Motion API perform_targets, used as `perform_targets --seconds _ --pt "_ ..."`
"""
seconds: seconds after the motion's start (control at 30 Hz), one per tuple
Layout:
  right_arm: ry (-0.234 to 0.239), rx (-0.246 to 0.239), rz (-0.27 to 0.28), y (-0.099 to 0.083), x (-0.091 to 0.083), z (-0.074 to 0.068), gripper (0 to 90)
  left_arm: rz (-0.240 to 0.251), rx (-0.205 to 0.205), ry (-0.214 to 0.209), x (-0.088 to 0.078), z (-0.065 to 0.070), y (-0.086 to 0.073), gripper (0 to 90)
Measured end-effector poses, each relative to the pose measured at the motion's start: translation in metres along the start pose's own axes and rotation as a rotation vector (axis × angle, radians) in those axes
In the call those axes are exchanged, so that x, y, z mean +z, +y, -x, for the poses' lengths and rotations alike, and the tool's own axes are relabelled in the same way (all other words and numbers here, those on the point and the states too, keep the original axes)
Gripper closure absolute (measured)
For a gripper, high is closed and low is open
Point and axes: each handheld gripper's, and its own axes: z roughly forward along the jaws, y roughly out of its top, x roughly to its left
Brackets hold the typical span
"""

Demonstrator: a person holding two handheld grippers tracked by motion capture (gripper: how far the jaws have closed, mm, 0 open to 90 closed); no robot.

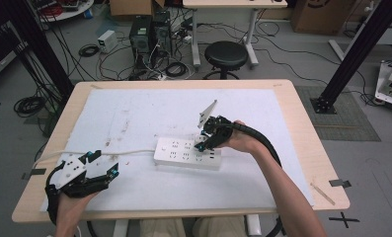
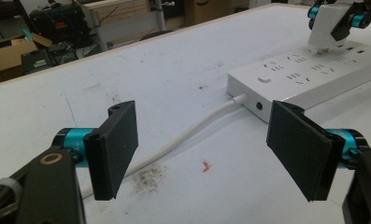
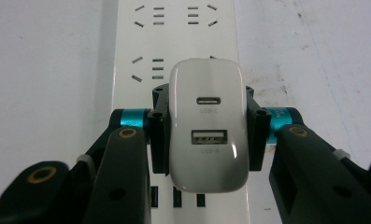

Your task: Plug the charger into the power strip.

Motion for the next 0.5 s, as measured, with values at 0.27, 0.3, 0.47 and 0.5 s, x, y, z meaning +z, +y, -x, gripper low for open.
perform_targets --seconds 0.27,0.3,0.47,0.5 --pt "-0.017 -0.1 -0.079 0.0073 0.0084 -0.0056 63.5 -0.001 0.012 -0.004 0.003 0.0022 0.0049 25.0" --pt "-0.019 -0.094 -0.065 0.0054 0.0083 -0.0057 63.5 0.0 0.012 -0.006 0.0032 0.0021 0.0049 24.9" --pt "-0.025 -0.085 -0.058 0.0044 0.0083 -0.0063 63.5 -0.009 0.01 -0.008 0.0055 0.0018 0.0041 25.0" --pt "-0.031 -0.083 -0.052 0.0036 0.0085 -0.007 63.6 -0.006 0.009 -0.007 0.006 0.0026 0.0041 25.0"
